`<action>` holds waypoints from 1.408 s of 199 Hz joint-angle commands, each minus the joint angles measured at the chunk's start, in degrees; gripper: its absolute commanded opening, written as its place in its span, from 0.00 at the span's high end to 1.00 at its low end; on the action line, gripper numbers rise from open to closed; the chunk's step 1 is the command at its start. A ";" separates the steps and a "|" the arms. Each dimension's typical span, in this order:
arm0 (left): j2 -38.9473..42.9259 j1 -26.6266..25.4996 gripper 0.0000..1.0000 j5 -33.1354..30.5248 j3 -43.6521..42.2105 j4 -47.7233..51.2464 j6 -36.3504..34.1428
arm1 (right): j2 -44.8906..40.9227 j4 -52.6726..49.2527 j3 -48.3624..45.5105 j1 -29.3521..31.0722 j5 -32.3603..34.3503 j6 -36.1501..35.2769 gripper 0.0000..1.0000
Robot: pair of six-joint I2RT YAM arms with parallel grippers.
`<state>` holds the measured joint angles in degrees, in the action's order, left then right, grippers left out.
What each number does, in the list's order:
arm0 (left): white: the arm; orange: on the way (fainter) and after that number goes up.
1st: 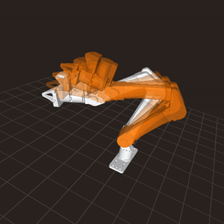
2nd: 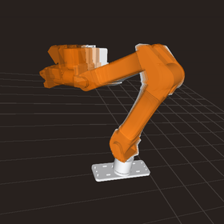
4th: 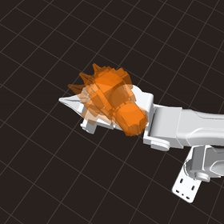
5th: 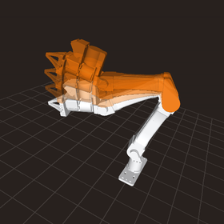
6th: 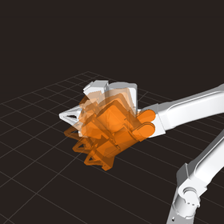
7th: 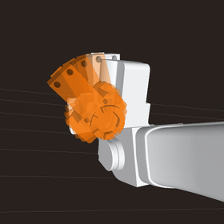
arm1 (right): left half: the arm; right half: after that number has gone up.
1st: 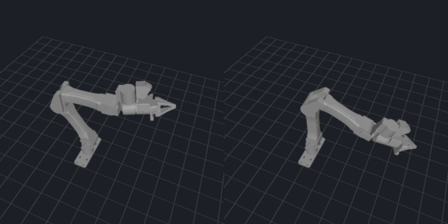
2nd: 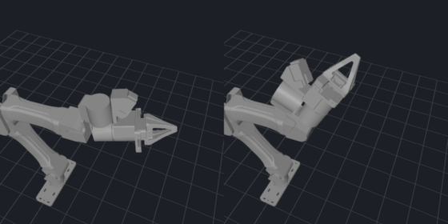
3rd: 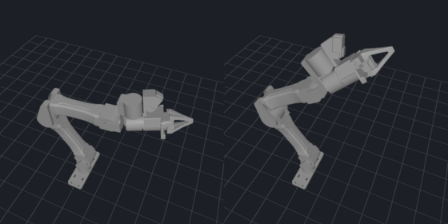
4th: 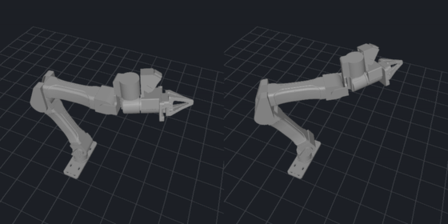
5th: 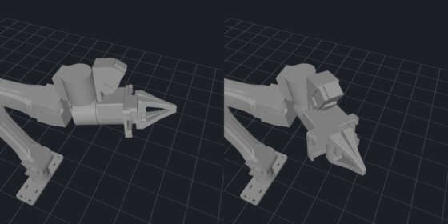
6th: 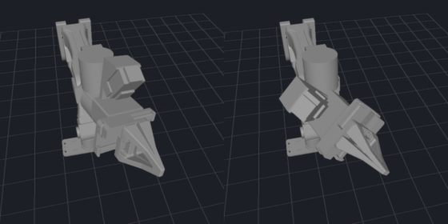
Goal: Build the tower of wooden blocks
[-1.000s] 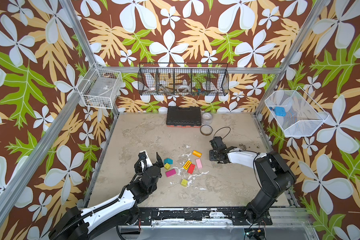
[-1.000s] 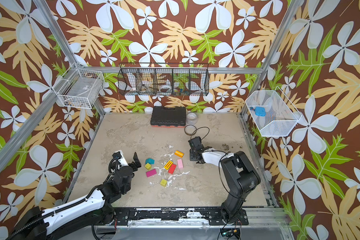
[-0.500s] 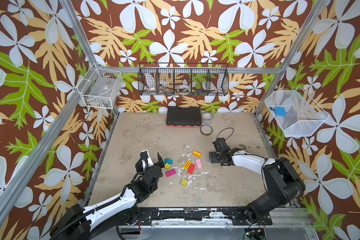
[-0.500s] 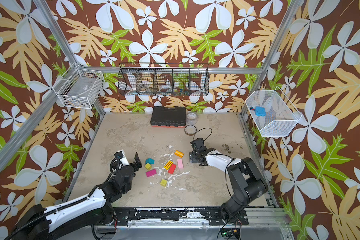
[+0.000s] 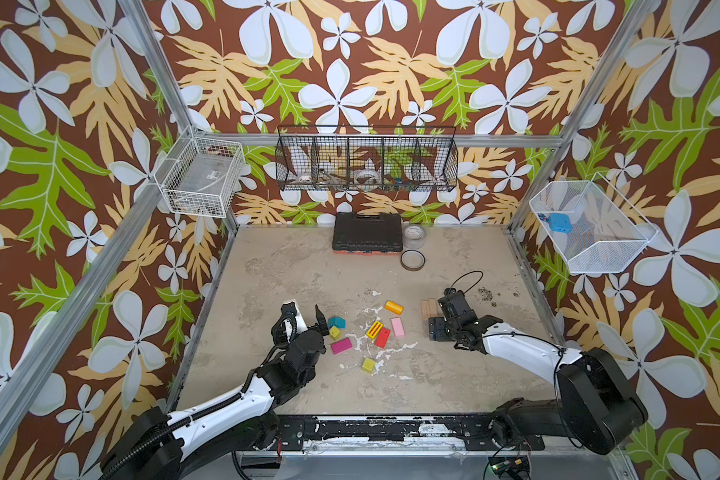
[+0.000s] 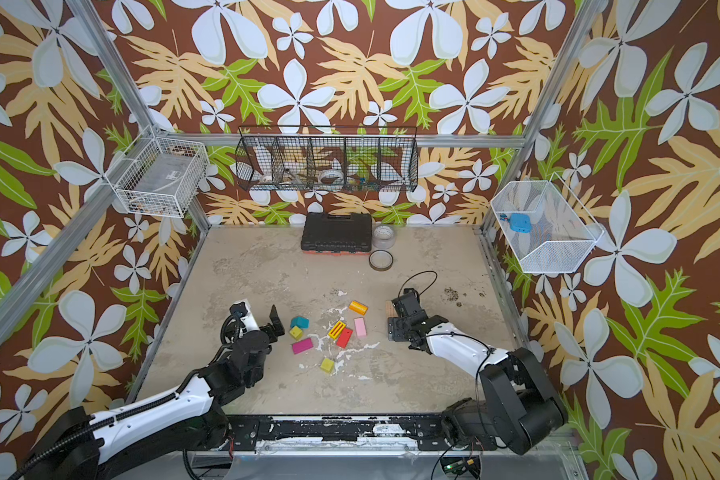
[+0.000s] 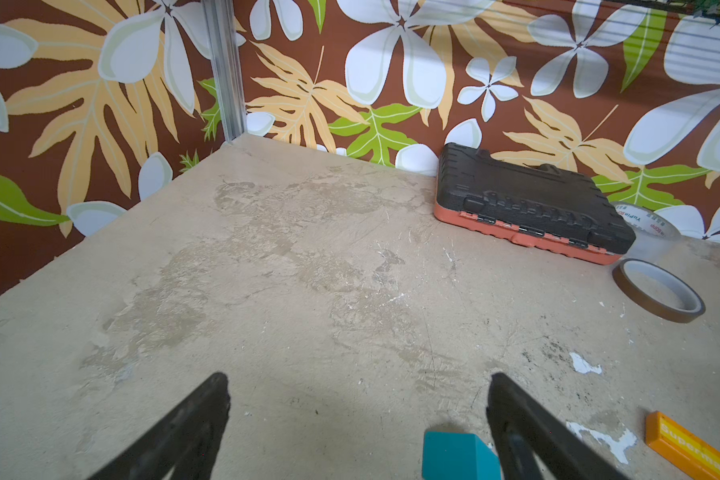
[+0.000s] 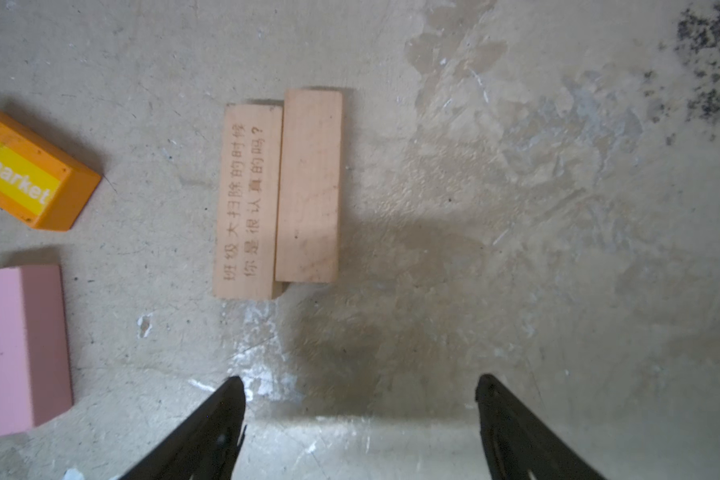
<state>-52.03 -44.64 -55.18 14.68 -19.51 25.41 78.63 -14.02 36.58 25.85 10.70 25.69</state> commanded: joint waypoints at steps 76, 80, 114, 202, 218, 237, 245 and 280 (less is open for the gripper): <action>-0.29 0.15 0.03 -0.11 0.66 -1.08 -0.45 | 8.60 -0.48 4.73 0.05 1.05 0.32 0.18; -0.26 0.11 0.03 -0.11 0.62 -1.14 -0.44 | 8.76 -0.55 4.78 0.07 1.27 0.36 0.18; -0.47 0.17 0.03 0.14 0.72 -1.15 -0.54 | 10.71 -1.26 6.06 0.05 2.57 0.67 0.19; 0.58 0.15 0.03 0.65 0.31 -1.21 -0.56 | 12.25 -1.76 6.97 -0.09 3.36 0.85 0.20; 0.56 0.11 0.03 0.63 0.26 -1.22 -0.62 | 12.09 -1.63 6.91 -0.09 3.30 0.87 0.20; 0.60 0.17 0.03 0.73 0.27 -1.24 -0.62 | 11.92 -1.39 6.75 -0.09 2.55 0.56 0.20; 0.60 0.08 0.03 0.77 0.26 -1.24 -0.62 | 11.65 -1.05 6.59 -0.01 1.64 0.20 0.17; 0.38 0.09 0.03 0.60 0.27 -1.32 -0.62 | 8.87 0.83 5.03 1.02 -0.27 -1.08 0.07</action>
<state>-51.55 -44.64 -53.91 15.00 -19.51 25.23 89.06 -13.17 42.41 26.09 11.68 25.85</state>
